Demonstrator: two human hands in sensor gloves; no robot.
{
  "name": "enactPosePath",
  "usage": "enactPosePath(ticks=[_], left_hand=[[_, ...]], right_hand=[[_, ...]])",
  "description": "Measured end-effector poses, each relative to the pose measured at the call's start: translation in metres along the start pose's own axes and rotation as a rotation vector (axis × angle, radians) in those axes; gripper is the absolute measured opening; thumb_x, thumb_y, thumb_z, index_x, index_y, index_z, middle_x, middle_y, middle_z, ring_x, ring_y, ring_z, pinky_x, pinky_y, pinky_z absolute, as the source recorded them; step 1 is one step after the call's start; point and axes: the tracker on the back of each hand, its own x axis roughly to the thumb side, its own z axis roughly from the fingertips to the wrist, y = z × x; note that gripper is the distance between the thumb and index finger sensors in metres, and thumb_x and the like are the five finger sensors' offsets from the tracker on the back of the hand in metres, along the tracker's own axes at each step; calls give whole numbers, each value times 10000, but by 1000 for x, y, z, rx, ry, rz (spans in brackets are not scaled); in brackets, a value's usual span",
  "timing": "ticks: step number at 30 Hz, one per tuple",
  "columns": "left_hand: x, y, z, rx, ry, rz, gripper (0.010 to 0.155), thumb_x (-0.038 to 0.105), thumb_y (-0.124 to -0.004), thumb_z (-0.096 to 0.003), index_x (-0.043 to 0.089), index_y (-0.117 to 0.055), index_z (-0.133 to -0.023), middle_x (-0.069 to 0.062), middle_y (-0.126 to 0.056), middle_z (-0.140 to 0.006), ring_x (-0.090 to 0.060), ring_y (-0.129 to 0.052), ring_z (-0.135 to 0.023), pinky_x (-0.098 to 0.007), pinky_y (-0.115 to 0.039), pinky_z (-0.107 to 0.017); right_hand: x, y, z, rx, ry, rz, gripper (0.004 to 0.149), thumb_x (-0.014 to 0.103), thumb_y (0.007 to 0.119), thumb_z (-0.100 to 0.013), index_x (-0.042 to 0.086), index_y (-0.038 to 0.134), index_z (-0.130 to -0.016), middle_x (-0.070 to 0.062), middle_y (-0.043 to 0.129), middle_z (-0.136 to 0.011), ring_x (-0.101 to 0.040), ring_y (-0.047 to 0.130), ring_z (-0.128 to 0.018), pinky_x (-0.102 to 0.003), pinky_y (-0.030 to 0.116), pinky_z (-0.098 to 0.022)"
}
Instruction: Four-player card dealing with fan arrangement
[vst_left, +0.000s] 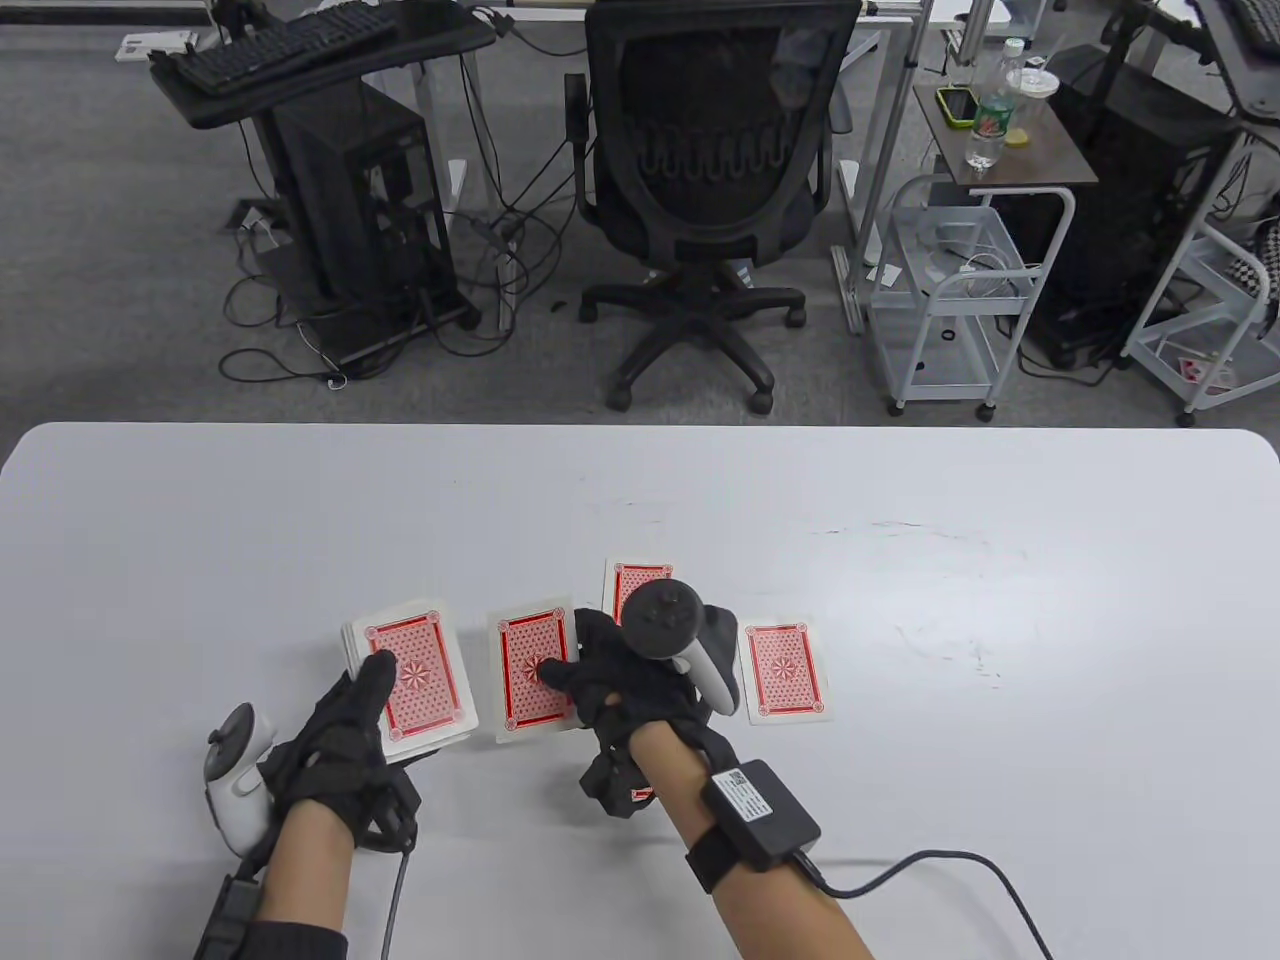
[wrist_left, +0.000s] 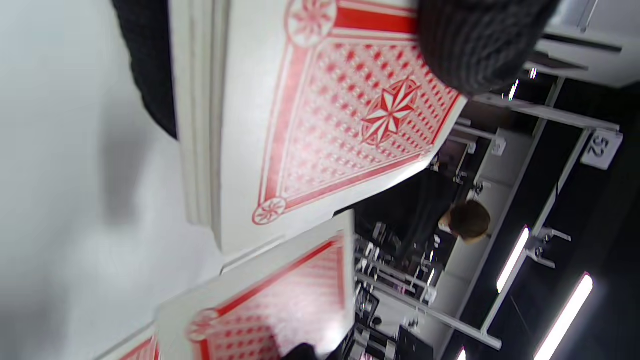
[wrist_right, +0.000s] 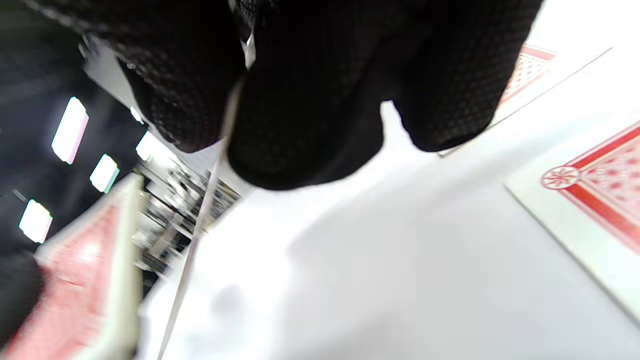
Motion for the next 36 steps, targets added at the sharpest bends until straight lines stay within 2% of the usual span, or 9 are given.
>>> enactPosePath(ticks=[4, 10, 12, 17, 21, 24, 27, 30, 36], left_hand=[[-1, 9, -4, 18, 19, 7, 516, 559, -784, -523, 311, -698, -968, 68, -895, -916, -256, -1028, -727, -431, -905, -489], [0, -1, -7, -21, 18, -5, 515, 558, -788, -522, 309, -704, -964, 66, -900, -911, -256, -1034, -718, -431, -908, -483], [0, -4, -7, -34, 16, -5, 515, 559, -788, -521, 308, -705, -964, 65, -901, -910, -256, -1035, -716, -429, -910, -482], [-1, -9, -10, -55, 16, -11, 516, 559, -789, -521, 306, -707, -963, 66, -902, -908, -255, -1035, -717, -431, -908, -482], [-3, -16, -10, -92, 2, 0, 514, 562, -790, -518, 310, -711, -958, 69, -905, -904, -253, -1033, -719, -435, -903, -489], [-5, -25, -10, -132, -4, 19, 514, 565, -792, -515, 311, -714, -955, 72, -908, -901, -250, -1033, -716, -434, -902, -489], [-9, -38, -10, -197, -1, 34, 514, 568, -793, -515, 313, -714, -954, 75, -907, -901, -248, -1033, -716, -433, -900, -491], [-12, -50, -6, -236, -12, 64, 514, 571, -801, -508, 316, -722, -948, 79, -911, -895, -248, -1031, -715, -436, -896, -494], [-17, -60, -4, -276, -6, 50, 517, 568, -799, -503, 323, -716, -950, 83, -906, -901, -246, -1028, -724, -432, -898, -498]], right_hand=[[16, 29, -29, 5, 57, 197, 795, 345, 874, -492, -53, 444, -1030, -40, 830, -724, -91, 1034, -301, -467, 814, -441], [30, 64, -54, 29, 183, 719, 843, 488, 846, -494, -28, 463, -1040, 19, 849, -657, -33, 994, -246, -447, 822, -430], [28, 69, -57, 59, 210, 745, 845, 518, 831, -497, -18, 472, -1043, 23, 851, -656, -39, 983, -251, -456, 813, -438], [23, 53, -50, 66, 195, 579, 777, 540, 766, -534, 10, 515, -1043, -10, 856, -700, -82, 1003, -312, -480, 795, -460], [30, 20, -33, 33, 95, 214, 629, 485, 693, -580, 49, 604, -1025, -90, 839, -794, -180, 1032, -464, -540, 750, -509], [33, 12, -19, 67, -49, -64, 668, 530, 695, -568, 52, 616, -1028, -137, 798, -852, -259, 1009, -564, -582, 713, -531], [39, 15, -6, 131, -152, -73, 712, 542, 794, -522, 74, 597, -1021, -92, 779, -852, -256, 985, -596, -606, 698, -542], [39, 12, 6, -3, -148, -13, 631, 428, 899, -465, 92, 663, -944, -17, 832, -729, -189, 1012, -478, -595, 724, -522], [16, -6, 9, 11, -147, -170, 595, 355, 923, -442, 60, 727, -919, -4, 928, -651, -193, 1085, -437, -570, 758, -511]])
